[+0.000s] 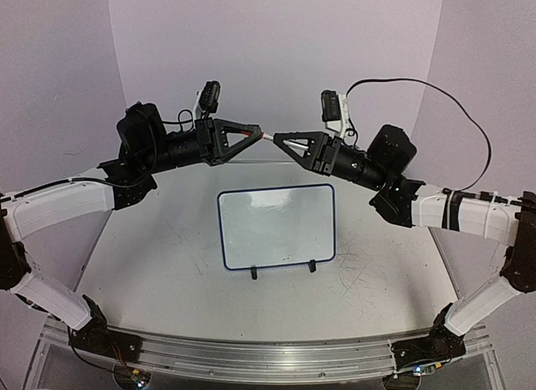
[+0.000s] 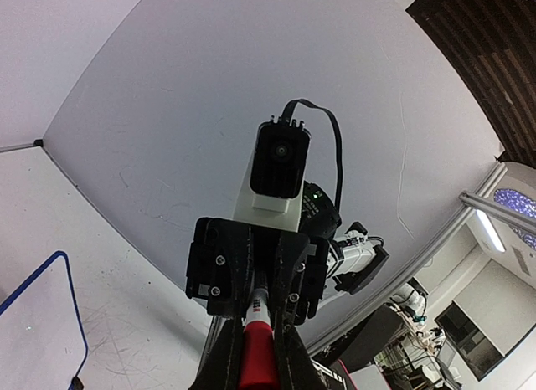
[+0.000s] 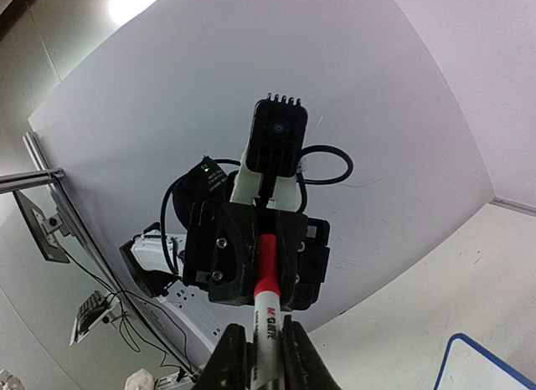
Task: Write a sentence on the whiteboard
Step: Open the whiteboard marker without the cap from the pen cap, then place the pen cap at the center of the board.
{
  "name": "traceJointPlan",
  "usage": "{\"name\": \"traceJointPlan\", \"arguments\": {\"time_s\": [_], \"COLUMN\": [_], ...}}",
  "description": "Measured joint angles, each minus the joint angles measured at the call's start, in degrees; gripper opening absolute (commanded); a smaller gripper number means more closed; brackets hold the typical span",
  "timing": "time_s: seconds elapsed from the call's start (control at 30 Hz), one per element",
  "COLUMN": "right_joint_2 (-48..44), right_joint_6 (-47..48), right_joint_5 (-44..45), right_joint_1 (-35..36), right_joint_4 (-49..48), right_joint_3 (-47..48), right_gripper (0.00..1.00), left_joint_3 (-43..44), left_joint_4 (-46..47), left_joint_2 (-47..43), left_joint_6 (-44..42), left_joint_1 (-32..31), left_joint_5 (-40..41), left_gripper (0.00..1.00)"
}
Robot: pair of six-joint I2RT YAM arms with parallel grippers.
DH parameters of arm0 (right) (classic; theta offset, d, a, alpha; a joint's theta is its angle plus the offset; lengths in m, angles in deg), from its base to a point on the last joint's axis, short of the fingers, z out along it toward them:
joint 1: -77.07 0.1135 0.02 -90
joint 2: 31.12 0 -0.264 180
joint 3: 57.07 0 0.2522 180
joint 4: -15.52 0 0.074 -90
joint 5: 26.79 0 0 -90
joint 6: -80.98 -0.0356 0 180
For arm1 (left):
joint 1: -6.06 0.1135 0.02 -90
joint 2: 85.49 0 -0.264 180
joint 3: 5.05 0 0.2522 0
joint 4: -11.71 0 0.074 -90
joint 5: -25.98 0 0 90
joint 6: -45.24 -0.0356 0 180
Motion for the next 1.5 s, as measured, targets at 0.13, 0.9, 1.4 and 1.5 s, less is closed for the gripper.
{"name": "traceJointPlan", "arguments": {"time_s": [0.13,0.9,1.4,1.5], "right_joint_2": [0.41,-27.99,-36.05,-34.24], "right_joint_6": [-0.43,7.07,23.40,24.65], "right_joint_5": [0.16,5.70,32.30,31.65], "right_joint_1": [-0.03,-19.15,-18.86,-18.86], "right_joint_4": [-0.54,11.46,35.86,37.31], "right_joint_3": [0.00,-19.03,-18.86,-17.88], "right_gripper": [0.00,0.00,0.00,0.00], "left_joint_3": [0.00,-8.71,-25.65,-30.58], "left_joint_4": [-0.03,-3.72,-36.69,-34.47], "left_joint_2": [0.00,-15.13,-12.57,-10.32], "left_joint_6": [0.00,2.59,-9.16,-8.57], "left_joint_1": [0.04,22.75,24.11,24.15], "left_joint_5": [0.00,2.18,24.22,22.13], "left_gripper": [0.00,0.00,0.00,0.00]}}
